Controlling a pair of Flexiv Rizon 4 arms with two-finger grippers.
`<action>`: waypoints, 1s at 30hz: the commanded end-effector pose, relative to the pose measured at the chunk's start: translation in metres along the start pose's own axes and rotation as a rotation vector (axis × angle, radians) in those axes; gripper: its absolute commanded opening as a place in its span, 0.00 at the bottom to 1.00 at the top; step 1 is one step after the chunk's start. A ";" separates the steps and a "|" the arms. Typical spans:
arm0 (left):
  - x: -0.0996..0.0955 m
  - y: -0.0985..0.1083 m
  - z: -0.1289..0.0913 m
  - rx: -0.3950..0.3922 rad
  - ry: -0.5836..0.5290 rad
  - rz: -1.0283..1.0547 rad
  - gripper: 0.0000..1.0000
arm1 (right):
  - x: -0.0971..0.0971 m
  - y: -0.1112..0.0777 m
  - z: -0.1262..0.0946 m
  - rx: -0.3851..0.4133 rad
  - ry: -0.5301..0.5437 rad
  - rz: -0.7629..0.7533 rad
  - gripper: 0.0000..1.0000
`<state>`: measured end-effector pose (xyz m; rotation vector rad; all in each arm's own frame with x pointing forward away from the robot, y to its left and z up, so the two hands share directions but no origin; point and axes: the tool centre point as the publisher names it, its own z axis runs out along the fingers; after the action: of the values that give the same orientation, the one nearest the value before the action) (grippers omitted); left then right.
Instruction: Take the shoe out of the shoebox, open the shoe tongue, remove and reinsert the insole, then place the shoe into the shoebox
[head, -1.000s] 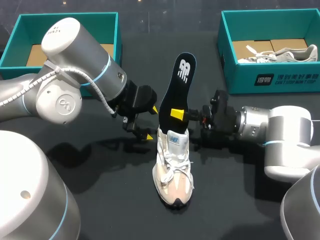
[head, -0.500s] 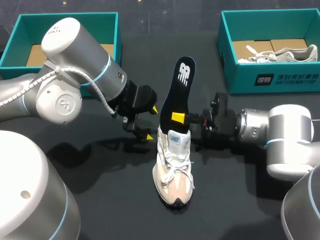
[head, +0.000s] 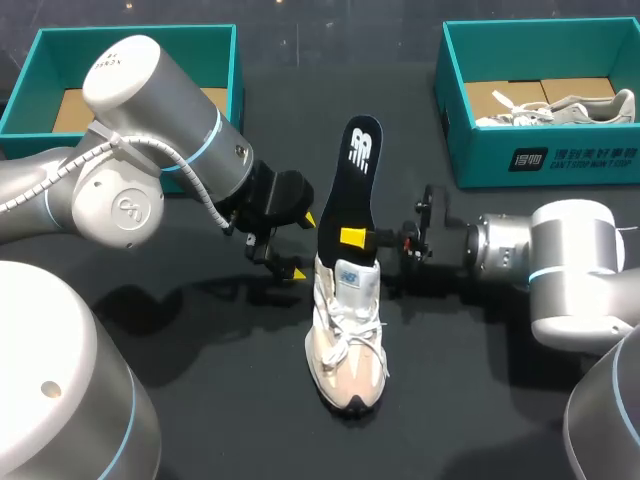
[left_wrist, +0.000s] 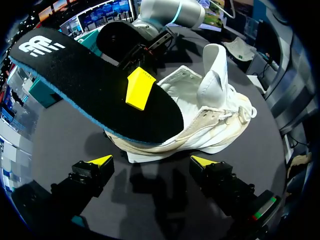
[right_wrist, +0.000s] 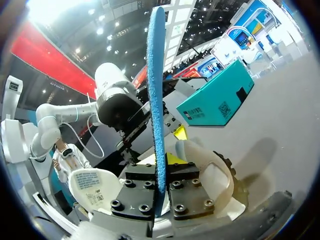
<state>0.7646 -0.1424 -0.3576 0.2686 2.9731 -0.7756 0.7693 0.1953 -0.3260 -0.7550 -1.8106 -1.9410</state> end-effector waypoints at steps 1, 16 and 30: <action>0.000 0.000 0.001 -0.001 0.001 0.001 1.00 | -0.002 -0.009 0.000 0.015 -0.002 0.013 0.00; 0.000 0.000 0.001 -0.001 0.001 0.001 1.00 | 0.004 -0.038 0.000 0.028 -0.018 0.090 0.00; 0.000 0.000 0.001 -0.001 0.001 0.001 1.00 | 0.009 -0.047 0.002 0.084 -0.034 0.134 0.00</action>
<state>0.7646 -0.1424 -0.3576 0.2686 2.9731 -0.7756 0.7418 0.2011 -0.3490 -0.8552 -1.7984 -1.7692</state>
